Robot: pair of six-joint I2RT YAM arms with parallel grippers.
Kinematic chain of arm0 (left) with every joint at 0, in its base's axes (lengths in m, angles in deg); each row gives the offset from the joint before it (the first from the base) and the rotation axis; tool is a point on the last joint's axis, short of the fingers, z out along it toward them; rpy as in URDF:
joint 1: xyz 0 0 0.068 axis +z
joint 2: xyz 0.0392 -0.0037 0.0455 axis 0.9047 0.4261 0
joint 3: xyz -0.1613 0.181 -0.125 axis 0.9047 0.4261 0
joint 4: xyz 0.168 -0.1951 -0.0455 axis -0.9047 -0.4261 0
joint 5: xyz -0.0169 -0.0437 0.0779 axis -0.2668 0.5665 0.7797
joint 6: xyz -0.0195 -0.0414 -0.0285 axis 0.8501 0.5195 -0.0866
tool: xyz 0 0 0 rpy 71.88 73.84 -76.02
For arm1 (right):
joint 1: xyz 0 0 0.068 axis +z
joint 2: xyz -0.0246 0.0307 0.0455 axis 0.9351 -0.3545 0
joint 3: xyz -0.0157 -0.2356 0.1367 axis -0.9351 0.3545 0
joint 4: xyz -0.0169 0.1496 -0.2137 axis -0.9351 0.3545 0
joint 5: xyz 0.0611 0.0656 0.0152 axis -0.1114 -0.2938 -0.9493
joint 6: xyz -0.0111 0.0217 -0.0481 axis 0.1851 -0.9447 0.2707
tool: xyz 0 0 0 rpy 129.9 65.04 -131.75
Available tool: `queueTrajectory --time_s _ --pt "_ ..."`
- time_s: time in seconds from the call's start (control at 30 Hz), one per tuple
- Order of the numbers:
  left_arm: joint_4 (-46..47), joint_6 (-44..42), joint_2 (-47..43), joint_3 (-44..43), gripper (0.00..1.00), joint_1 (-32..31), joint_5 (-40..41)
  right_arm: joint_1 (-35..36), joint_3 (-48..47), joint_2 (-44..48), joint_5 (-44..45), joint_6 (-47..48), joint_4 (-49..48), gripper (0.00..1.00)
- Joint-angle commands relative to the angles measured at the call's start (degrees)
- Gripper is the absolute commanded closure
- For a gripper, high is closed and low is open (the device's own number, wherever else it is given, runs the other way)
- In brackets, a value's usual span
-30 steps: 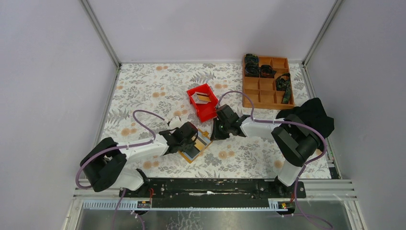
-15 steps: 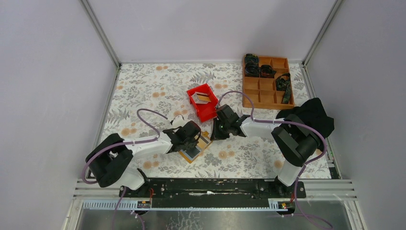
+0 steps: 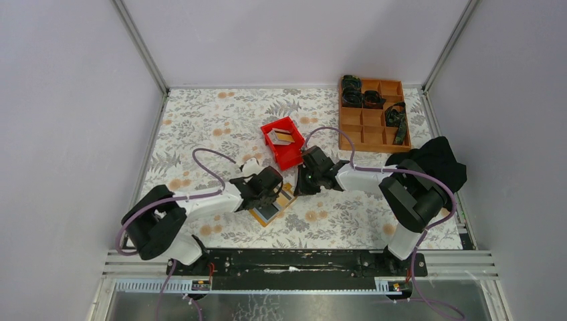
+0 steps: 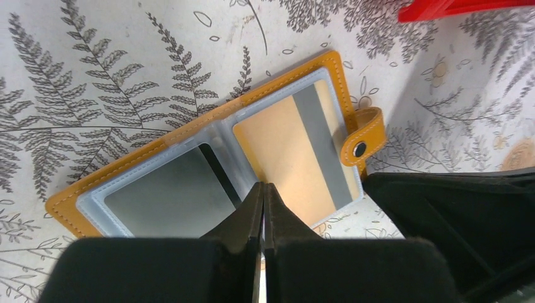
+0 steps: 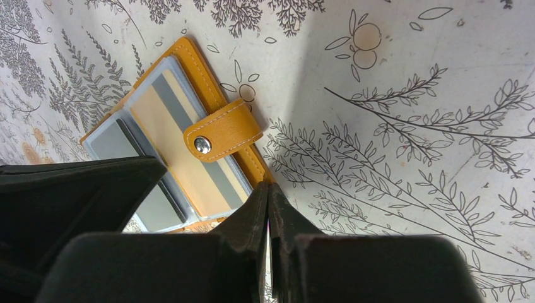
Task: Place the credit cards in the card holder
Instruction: Insert the credit card into the card holder, then close the card holder at the center of the board.
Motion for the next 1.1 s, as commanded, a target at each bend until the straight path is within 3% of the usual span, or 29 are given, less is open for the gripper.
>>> queueTrajectory --time_s 0.0,0.17,0.47,0.7,1.07 --pt "-4.0 0.0 -4.9 -1.2 0.95 -0.4 4.8 0.2 0.4 0.1 2.6 2.7 3.1 0.93" --pt "-6.0 2.0 -12.4 2.5 0.81 -0.4 5.3 0.2 0.4 0.3 3.6 2.9 3.5 0.93" --pt "-9.6 5.3 -21.9 9.3 0.46 -1.4 3.0 0.1 1.6 1.3 5.3 2.3 4.5 0.93" --pt "-13.2 6.9 -24.1 11.7 0.42 -2.4 2.7 0.2 3.1 2.8 8.0 1.4 5.2 0.93" --pt "-14.4 5.9 -22.2 11.3 0.45 -2.7 3.5 0.1 6.8 6.3 11.1 -2.1 5.3 0.93"
